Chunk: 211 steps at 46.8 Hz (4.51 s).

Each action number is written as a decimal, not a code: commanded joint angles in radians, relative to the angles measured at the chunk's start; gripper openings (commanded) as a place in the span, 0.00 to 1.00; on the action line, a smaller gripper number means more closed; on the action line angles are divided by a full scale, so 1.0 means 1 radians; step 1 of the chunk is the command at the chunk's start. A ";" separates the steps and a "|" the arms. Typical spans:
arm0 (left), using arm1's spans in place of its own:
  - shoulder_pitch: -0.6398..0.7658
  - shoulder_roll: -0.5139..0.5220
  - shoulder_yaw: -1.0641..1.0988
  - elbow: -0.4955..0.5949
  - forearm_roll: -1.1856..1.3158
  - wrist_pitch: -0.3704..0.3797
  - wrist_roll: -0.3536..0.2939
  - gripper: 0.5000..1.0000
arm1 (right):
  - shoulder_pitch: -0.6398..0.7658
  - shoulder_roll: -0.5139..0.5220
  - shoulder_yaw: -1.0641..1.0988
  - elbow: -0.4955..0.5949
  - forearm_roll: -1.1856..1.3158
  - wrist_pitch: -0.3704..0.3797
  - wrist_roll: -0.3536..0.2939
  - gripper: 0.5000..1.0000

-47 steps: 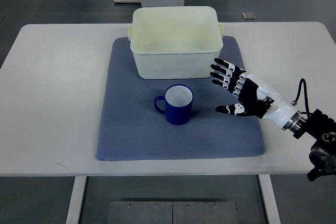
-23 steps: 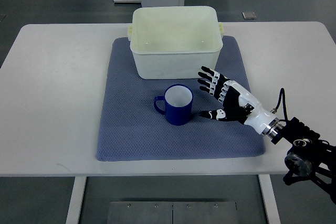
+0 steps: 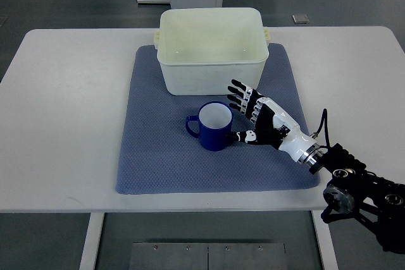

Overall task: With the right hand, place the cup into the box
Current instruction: 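Move the open right hand to the side of the blue mug, then close the right hand fingers around the blue mug body, then lift the blue mug with the right hand above the cream box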

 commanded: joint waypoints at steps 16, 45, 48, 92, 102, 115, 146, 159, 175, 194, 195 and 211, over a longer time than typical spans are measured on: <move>0.002 0.000 0.000 0.000 0.000 0.000 0.000 1.00 | 0.012 0.051 -0.017 -0.020 0.000 -0.053 0.003 1.00; 0.000 0.000 0.000 0.000 0.000 0.000 0.000 1.00 | 0.026 0.137 -0.046 -0.096 0.000 -0.111 0.017 1.00; 0.000 0.000 0.000 0.000 -0.001 0.000 0.000 1.00 | 0.026 0.142 -0.048 -0.106 0.000 -0.111 0.019 1.00; 0.000 0.000 0.000 0.000 0.000 0.000 0.000 1.00 | 0.049 0.212 -0.100 -0.161 0.003 -0.171 0.028 0.99; 0.000 0.000 0.000 0.000 0.000 0.000 0.000 1.00 | 0.063 0.215 -0.100 -0.162 0.003 -0.173 0.028 0.89; 0.000 0.000 0.000 0.000 0.000 0.000 0.000 1.00 | 0.077 0.217 -0.115 -0.196 0.005 -0.173 0.028 0.00; 0.000 0.000 0.000 0.000 0.000 0.000 0.000 1.00 | 0.169 0.097 -0.137 -0.164 0.022 -0.120 0.028 0.00; 0.002 0.000 0.000 0.000 -0.001 0.000 0.000 1.00 | 0.218 -0.041 -0.135 -0.084 0.054 -0.114 0.028 0.00; 0.000 0.000 0.000 0.000 -0.001 0.000 0.000 1.00 | 0.288 -0.194 -0.134 0.003 0.097 -0.074 0.028 0.00; 0.000 0.000 0.000 0.000 -0.001 0.000 0.000 1.00 | 0.440 -0.222 -0.138 0.017 0.189 -0.067 -0.047 0.00; 0.000 0.000 0.000 0.000 -0.001 0.000 0.000 1.00 | 0.446 -0.220 -0.140 0.015 0.192 -0.068 -0.052 0.00; 0.000 0.000 0.000 0.000 0.000 0.000 0.000 1.00 | 0.584 -0.104 -0.233 -0.080 0.279 -0.085 -0.089 0.00</move>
